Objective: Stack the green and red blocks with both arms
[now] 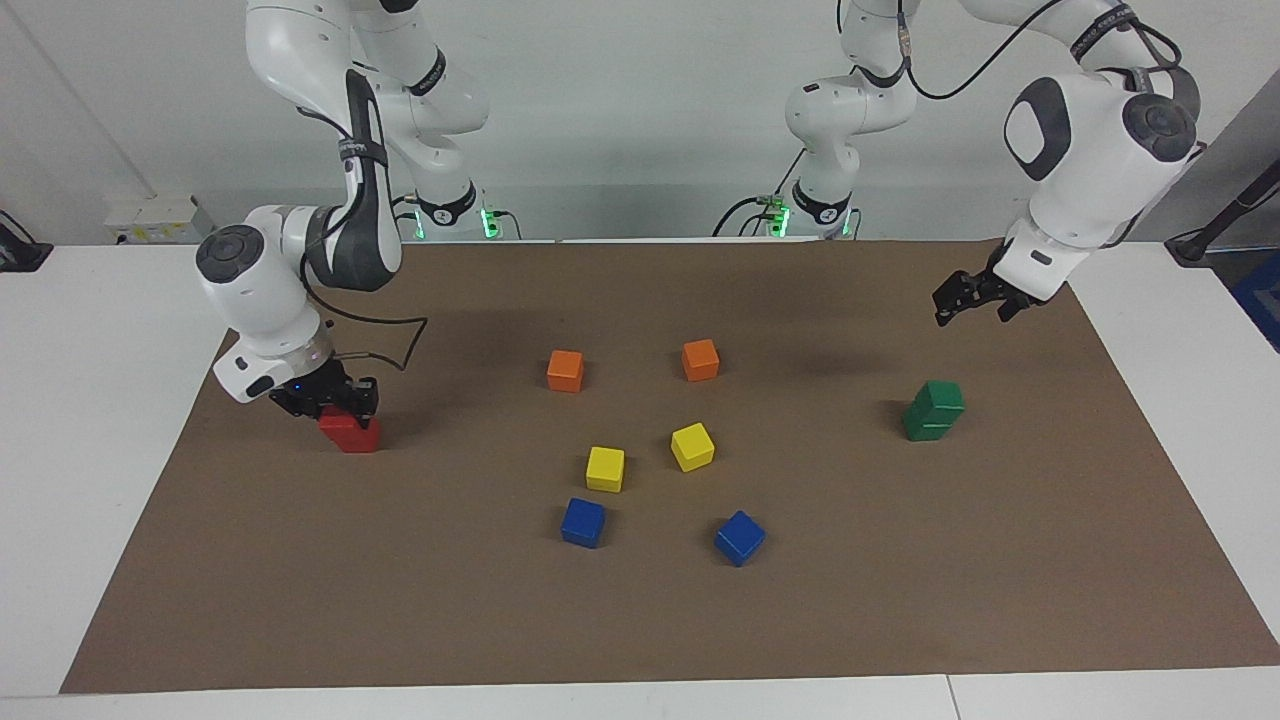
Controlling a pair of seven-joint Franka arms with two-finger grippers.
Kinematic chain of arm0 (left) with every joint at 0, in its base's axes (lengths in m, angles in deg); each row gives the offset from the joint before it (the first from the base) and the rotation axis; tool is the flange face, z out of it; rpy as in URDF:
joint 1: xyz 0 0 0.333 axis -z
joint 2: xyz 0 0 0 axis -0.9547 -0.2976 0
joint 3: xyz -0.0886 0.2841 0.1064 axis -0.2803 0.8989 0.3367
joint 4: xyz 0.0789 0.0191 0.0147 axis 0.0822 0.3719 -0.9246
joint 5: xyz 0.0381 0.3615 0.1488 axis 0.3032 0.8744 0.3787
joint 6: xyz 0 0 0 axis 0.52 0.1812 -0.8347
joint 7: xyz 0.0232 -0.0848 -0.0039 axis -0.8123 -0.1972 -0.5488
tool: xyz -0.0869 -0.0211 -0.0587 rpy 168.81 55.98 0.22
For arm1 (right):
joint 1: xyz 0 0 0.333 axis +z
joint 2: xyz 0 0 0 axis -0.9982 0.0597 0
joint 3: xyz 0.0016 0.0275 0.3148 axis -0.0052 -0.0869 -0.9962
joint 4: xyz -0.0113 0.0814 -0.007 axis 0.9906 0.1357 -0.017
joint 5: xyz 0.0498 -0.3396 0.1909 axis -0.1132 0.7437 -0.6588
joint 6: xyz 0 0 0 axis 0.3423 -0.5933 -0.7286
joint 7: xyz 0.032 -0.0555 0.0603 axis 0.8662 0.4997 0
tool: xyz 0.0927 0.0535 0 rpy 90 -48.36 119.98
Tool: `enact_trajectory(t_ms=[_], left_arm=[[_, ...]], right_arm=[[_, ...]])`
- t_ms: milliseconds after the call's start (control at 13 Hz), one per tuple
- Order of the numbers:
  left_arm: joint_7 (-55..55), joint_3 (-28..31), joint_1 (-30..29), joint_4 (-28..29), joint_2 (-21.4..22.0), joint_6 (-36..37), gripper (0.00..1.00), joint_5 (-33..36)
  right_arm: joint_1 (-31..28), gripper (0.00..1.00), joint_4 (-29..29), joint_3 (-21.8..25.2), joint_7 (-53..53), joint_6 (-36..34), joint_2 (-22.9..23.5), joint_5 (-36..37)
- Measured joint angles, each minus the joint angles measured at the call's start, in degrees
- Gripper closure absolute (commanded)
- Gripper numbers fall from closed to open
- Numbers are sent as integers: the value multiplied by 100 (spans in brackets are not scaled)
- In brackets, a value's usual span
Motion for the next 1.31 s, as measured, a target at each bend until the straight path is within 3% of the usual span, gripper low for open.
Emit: enact_trajectory(t_ms=[385,462,538,1000,1154,1308], left_arm=[[2,-18,49,18,172,249,0,0],[4,-8,95,-19,172,327,0,0],[4,-7,161,-94,174,432,0,0],[5,160,354,-304,243,650,0,0],[5,215,433,-306,245,631,0,0],[0,218,500,-342,229,566,0,0]], right_arm=[[0,100,-112,0,0,183,-5,0],[-1,93,-148,0,0,263,-17,0],[-1,1,-176,0,0,290,-34,0],[-6,0,-258,0,0,240,-44,-5],[-3,0,-18,-8,0,-280,-69,-4],[10,0,683,-31,0,-1350,-191,-2]])
